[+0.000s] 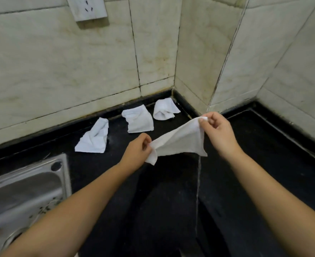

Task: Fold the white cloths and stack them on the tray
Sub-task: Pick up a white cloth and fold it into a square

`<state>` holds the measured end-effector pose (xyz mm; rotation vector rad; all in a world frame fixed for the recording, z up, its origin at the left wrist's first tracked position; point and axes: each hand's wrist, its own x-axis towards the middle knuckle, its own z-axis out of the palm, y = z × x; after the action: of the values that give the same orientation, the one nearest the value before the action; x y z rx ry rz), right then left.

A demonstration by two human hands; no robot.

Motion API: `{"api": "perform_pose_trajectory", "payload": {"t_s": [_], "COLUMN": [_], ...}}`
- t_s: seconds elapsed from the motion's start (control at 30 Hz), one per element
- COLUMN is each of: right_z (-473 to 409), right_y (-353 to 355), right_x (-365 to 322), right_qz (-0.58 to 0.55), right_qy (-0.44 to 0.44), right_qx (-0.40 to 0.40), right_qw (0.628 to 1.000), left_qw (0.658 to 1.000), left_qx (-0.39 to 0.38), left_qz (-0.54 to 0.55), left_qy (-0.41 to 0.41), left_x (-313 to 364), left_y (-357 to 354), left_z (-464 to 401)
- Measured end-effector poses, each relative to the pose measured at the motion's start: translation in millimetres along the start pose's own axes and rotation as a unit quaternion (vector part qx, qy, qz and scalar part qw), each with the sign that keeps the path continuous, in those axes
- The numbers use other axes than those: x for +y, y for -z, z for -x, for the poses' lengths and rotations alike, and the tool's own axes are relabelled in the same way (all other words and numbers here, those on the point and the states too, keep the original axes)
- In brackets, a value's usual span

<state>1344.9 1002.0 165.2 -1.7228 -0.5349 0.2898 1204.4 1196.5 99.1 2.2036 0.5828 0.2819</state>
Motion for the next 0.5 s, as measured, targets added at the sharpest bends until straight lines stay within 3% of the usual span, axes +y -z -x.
{"api": "perform_pose_trajectory", "payload": {"t_s": [0.17,0.27,0.33,0.43,0.5], "right_z": [5.0,7.9,9.2,8.7,6.6], "right_y": [-17.8,-27.8,-30.5,-25.7,-21.1], "right_x": [-35.0,-58.2,-68.6,-71.9,-67.7], "right_qz": [-0.026,-0.043,-0.046,-0.040,-0.028], "right_qy": [0.010,0.020,0.022,0.010,-0.005], "right_qx": [-0.017,-0.008,0.010,0.038,0.044], "right_qw": [0.999,0.999,0.999,0.998,0.999], "left_qw": [0.981,0.984,0.984,0.990,0.993], "left_qx": [0.020,0.033,-0.015,-0.105,-0.117], "left_qz": [0.165,0.164,0.172,0.088,-0.010], "left_qy": [0.099,0.063,0.043,0.025,-0.010], "left_x": [22.7,41.5,52.2,57.5,57.0], "left_y": [29.6,38.6,42.4,46.8,48.0], "left_z": [12.0,29.9,43.1,52.7,54.9]}}
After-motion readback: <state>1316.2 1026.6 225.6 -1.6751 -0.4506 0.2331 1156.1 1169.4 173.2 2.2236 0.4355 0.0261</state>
